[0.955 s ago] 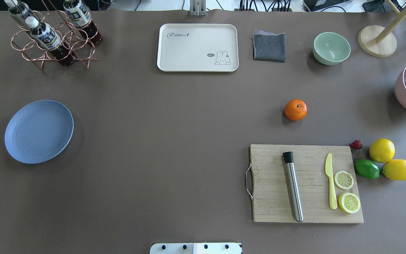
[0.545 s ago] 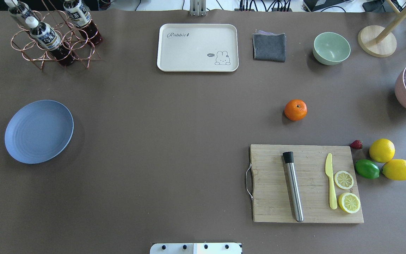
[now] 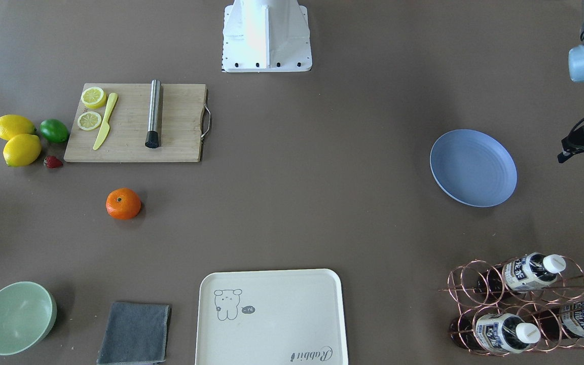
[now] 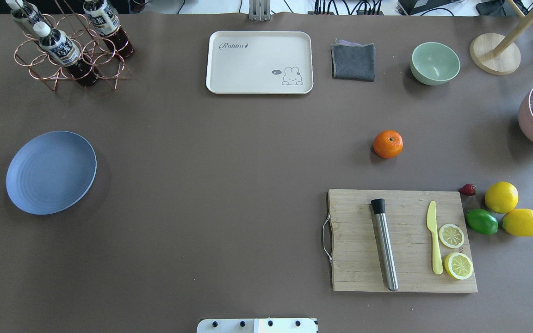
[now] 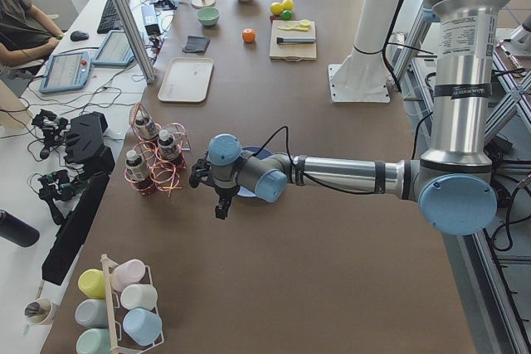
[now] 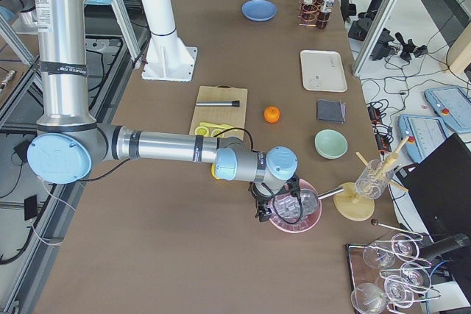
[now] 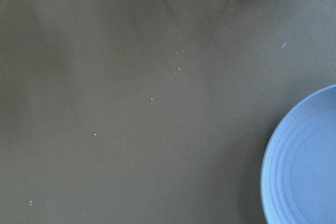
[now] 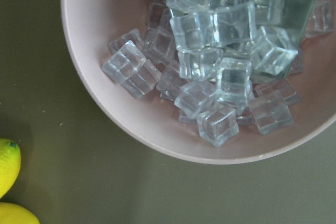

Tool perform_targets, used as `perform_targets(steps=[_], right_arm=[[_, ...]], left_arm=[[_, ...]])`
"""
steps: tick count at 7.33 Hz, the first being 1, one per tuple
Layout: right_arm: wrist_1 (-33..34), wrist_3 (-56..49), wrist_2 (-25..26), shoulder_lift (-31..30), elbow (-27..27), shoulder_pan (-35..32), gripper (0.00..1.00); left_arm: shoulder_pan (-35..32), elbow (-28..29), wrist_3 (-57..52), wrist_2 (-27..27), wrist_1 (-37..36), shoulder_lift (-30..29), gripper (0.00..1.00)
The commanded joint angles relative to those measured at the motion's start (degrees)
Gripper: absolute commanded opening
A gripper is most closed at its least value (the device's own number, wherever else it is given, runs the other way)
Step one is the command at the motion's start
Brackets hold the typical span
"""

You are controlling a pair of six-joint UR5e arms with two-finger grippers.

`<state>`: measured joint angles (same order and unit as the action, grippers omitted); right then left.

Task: Pick orange to plate
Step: 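Push the blue plate with the left gripper toward the table center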

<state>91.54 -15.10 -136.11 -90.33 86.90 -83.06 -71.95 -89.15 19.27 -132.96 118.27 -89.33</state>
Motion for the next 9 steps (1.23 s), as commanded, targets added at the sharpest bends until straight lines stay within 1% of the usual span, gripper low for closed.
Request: perform_targets(steps=[1,3,4,6,7,8,9], right_arm=[[-0.05,0.07,-0.04,0.07,0.2,0.0,1.0],[-0.05,-0.1,-0.12,-0.28,1.07,0.0,1.0],[-0.05,0.16,-0.21,-0.54,1.17,0.0,1.0],[-0.05,0.34,-0.3,0.07,1.17,0.09,1.0],[-0.05,0.34,-1.43,0.16,1.43,0.0,1.0],[-0.05,0.34,-2.4,-0.1,1.43,0.0,1.0],[-0.05,0.34,-2.41,-0.37,1.43,0.0,1.0]], left_arm=[[3.91,3.01,7.34,0.15,7.66,0.03,0.97],[6.28,3.28,8.5,0.15,7.85,-0.14,0.97],[7.78,3.97,8.5,0.15,9.59,0.03,0.97],[9.28,9.75,8.59,0.15,17.57,-0.05,0.96],[9.37,10.3,8.59,0.15,17.87,-0.4,0.94],[9.46,9.96,11.03,-0.02,18.05,-0.84,0.87],[9.55,9.7,12.88,-0.54,18.13,-1.37,0.76]])
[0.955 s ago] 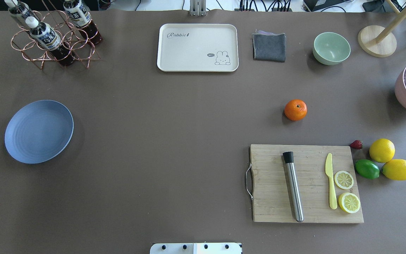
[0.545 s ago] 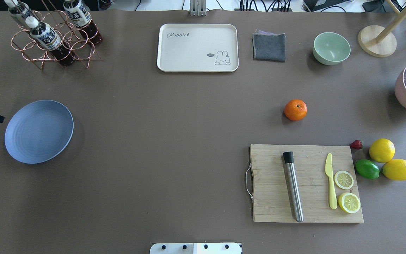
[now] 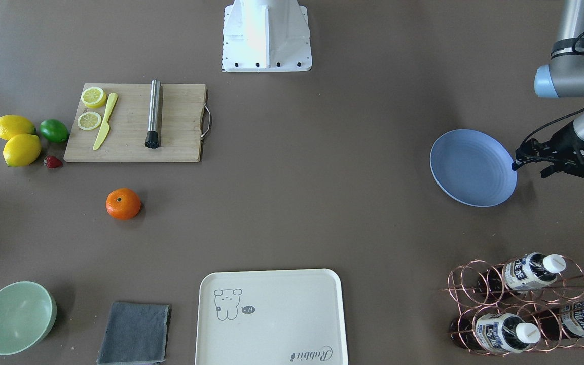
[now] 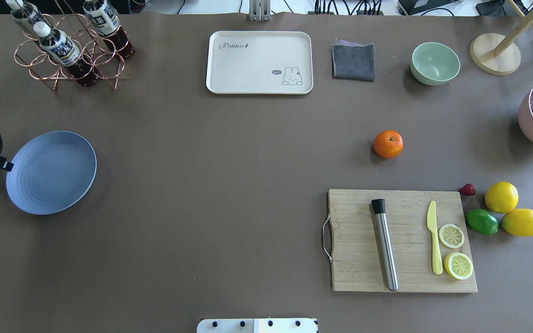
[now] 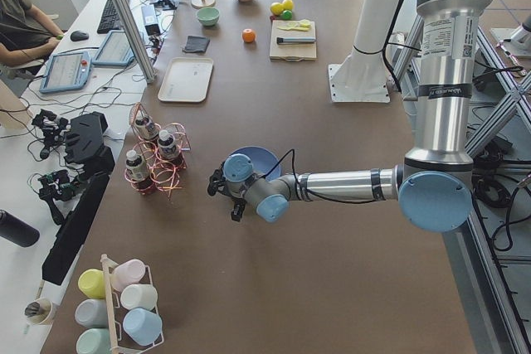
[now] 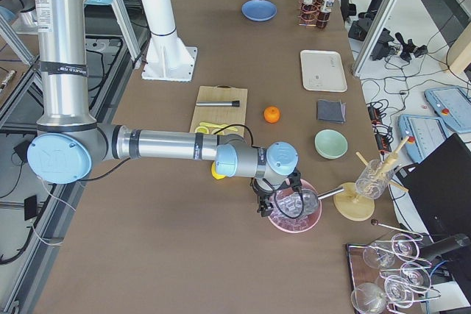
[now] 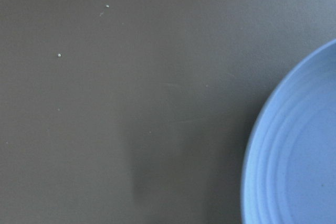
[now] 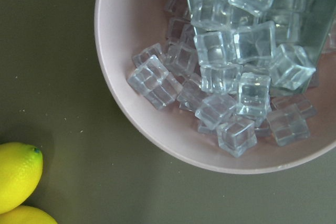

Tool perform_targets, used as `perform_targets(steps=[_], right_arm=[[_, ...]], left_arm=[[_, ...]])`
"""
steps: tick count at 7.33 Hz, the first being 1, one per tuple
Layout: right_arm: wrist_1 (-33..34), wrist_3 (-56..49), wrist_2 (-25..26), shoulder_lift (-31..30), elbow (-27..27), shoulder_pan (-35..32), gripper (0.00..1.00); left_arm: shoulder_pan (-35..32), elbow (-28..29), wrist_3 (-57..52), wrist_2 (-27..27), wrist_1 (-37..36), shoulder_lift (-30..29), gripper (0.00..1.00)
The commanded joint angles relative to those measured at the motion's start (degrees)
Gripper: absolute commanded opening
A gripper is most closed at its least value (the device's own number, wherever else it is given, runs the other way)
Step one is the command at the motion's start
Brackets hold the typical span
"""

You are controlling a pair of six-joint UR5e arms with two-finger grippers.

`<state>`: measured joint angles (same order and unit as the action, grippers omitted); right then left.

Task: Pick orange to plate
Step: 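Push the blue plate with the left gripper toward the table center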

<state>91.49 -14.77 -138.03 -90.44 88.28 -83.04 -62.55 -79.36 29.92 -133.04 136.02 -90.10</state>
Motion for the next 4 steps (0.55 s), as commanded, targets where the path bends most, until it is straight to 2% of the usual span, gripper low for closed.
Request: perform_targets(steps=[1,2,3,4], right_arm=[[0.0,0.0,-0.49,-0.17,-0.04,0.08,1.0],[0.0,0.0,-0.49,-0.26,-0.13,0.08,1.0],[0.0,0.0,-0.49,-0.26,-0.22,0.16,1.0],[0.0,0.0,-0.49,-0.26,-0.22,0.16,1.0]], left_arm=[[0.15,-0.18,2.33,-0.56,0.99,-0.61,0.66],[1.11,-0.09,3.73,-0.47,2.48,-0.61,0.56],[2.68,-0.09,6.0,-0.38,3.54,-0.69,0.54],[3.4,-0.09,8.11,-0.38,4.85,-0.69,0.2]])
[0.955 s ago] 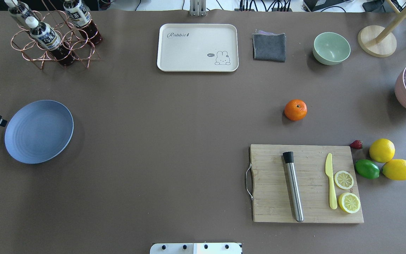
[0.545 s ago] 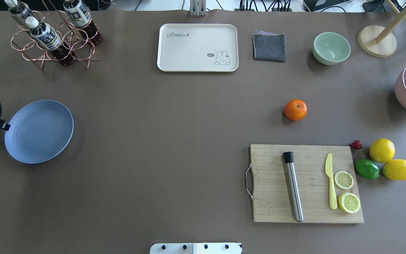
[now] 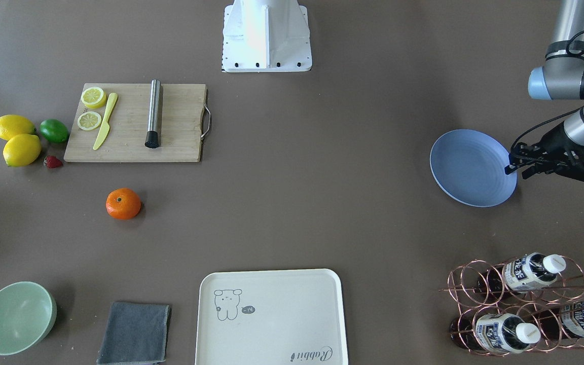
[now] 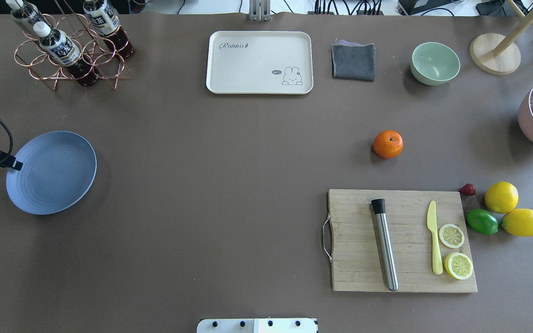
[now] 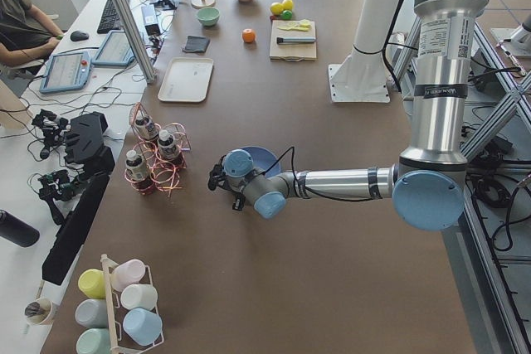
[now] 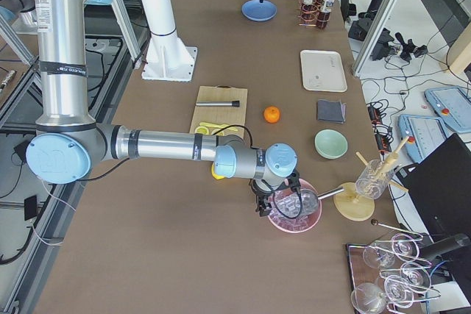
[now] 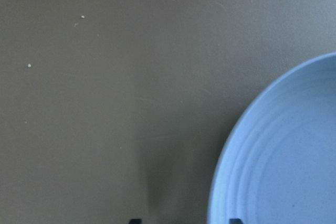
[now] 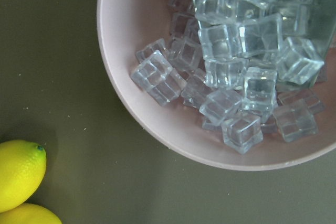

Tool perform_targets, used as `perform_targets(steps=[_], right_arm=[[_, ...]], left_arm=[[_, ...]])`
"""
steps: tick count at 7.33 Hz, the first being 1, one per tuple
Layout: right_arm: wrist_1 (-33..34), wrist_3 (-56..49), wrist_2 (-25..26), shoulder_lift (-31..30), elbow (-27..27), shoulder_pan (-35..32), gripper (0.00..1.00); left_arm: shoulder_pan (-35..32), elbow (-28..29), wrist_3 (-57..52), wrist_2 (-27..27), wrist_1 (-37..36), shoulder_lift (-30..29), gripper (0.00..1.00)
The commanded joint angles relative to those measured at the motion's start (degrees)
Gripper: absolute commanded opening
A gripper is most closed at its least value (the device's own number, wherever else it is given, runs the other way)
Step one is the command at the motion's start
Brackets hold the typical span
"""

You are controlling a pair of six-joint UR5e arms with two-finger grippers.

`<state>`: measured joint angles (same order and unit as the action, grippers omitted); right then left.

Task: Pick orange to plate
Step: 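Push the blue plate with the left gripper toward the table center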

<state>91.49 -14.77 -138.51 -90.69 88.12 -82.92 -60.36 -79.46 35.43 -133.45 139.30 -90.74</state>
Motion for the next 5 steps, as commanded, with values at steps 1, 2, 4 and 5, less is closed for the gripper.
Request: perform_targets(steps=[1,2,4,5], right_arm=[[0.0,0.0,-0.01,0.07,0.03,0.04,1.0],[0.0,0.09,-0.44,0.07,0.21,0.04,1.0],[0.0,0.18,-4.12,-0.01,0.3,0.04,1.0],[-0.09,0.09,-7.1,-0.1,1.25,0.04,1.0]], left_arm=[[1.21,-0.08,2.62,-0.14,1.59,-0.05,0.0],[1.21,-0.17,2.62,-0.49,1.41,-0.14,0.0],[-0.1,-2.44,3.41,-8.29,0.89,-0.75,0.0],[-0.28,-4.37,8.03,-8.06,0.88,-1.1,0.0]])
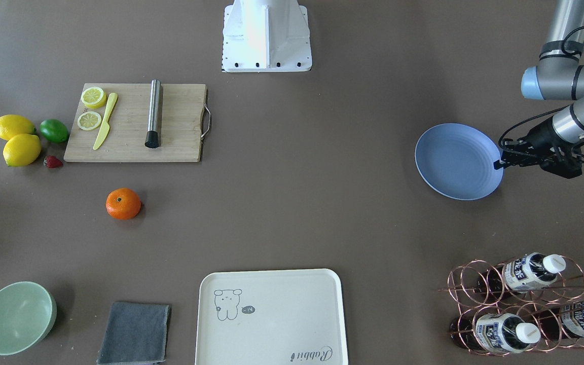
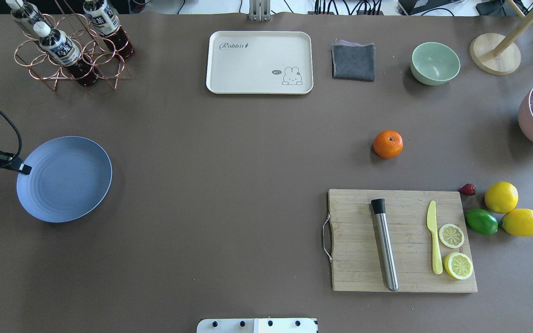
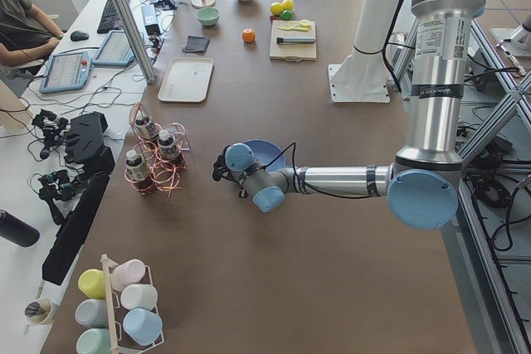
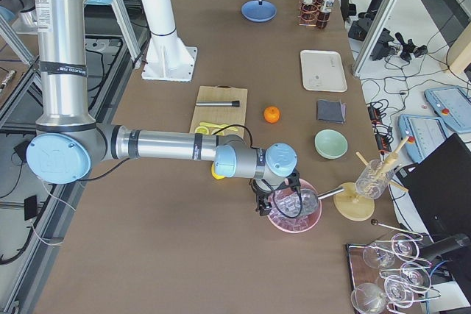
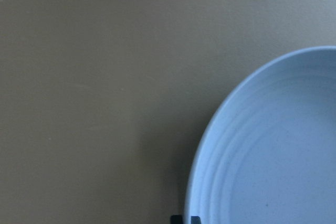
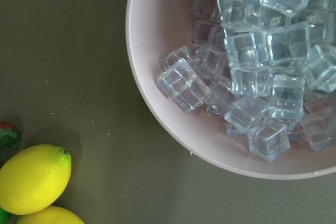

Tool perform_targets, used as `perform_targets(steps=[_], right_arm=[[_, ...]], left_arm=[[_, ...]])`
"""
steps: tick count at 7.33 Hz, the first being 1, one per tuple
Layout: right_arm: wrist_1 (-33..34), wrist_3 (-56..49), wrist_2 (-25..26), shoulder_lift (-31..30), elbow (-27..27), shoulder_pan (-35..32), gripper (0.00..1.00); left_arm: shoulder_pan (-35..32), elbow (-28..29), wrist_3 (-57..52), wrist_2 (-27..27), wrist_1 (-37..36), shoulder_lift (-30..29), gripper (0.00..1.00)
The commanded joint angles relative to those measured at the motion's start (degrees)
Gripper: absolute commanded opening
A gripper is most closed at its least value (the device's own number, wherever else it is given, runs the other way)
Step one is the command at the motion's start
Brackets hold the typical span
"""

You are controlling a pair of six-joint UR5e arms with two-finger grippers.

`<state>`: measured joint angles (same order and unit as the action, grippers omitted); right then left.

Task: Pick orange to plate
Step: 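Push the blue plate with the left gripper toward the table center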

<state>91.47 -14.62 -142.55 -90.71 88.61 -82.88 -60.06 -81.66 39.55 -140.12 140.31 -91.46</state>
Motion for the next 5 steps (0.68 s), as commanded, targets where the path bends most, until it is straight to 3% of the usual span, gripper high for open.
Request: perform_targets(steps=[1,2,3,5], right_arm=[[-0.15,0.03,-3.78,0.01,3.73,0.0,1.0],[-0.16,0.56,-3.88,0.1,6.81,0.52,1.0],[-0.24,4.91,-3.7,1.06,9.28,2.44,1.0],[-2.94,16.17,-1.95,4.31,11.67,9.11,1.0]], left_arm=[[-0.06,-4.97,13.35,-1.3,-0.04,-2.65,0.0],[2.82,-8.92,23.98,-1.04,-0.04,-5.2,0.0],[7.63,-13.13,31.22,3.75,-0.13,-5.57,0.0],[16.79,-15.89,44.33,12.2,-0.74,-10.55,0.0]])
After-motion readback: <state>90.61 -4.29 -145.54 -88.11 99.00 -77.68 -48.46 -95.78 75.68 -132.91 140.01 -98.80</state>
